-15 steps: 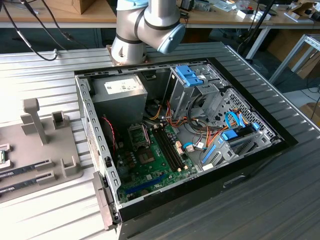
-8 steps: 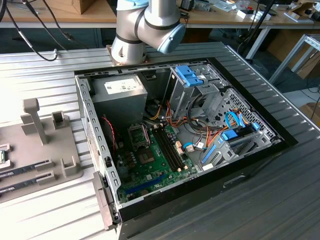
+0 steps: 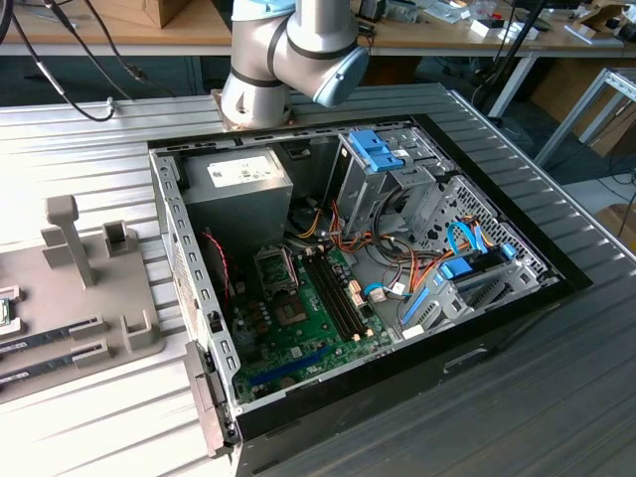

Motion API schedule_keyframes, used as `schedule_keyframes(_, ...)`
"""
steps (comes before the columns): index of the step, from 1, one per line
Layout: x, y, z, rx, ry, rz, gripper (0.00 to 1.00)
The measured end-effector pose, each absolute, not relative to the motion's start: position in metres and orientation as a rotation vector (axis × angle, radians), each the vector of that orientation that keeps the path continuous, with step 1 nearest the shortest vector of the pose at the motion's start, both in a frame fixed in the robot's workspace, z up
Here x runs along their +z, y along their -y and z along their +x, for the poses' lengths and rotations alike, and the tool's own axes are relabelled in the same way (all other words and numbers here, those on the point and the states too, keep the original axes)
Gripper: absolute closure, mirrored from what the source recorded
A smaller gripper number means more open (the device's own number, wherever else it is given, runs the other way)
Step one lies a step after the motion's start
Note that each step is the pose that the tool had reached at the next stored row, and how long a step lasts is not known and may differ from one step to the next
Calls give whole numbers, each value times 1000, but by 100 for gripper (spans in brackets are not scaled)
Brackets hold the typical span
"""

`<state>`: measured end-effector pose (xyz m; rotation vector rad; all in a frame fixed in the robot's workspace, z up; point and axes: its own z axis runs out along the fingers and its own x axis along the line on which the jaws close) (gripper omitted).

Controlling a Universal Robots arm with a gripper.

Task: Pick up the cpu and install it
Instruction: 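Pick up the cpu and move it towards the insertion slot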

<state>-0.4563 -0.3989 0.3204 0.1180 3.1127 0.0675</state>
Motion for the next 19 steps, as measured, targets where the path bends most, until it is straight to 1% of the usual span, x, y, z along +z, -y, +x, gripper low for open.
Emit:
schedule_keyframes(1,320,399,-456,67,-3113,118,89)
schedule_keyframes(2,320,399,-456,68,-3113,118,83)
schedule_keyframes(3,320,399,-456,68,-3113,118,83)
schedule_keyframes(5,320,399,-456,68,-3113,118,71)
schedule_keyframes(6,320,399,-456,68,-3113,118,71)
schedule_keyframes(10,320,399,-456,68,-3113,118,46)
schedule_keyframes(19,320,399,-456,68,-3113,118,46)
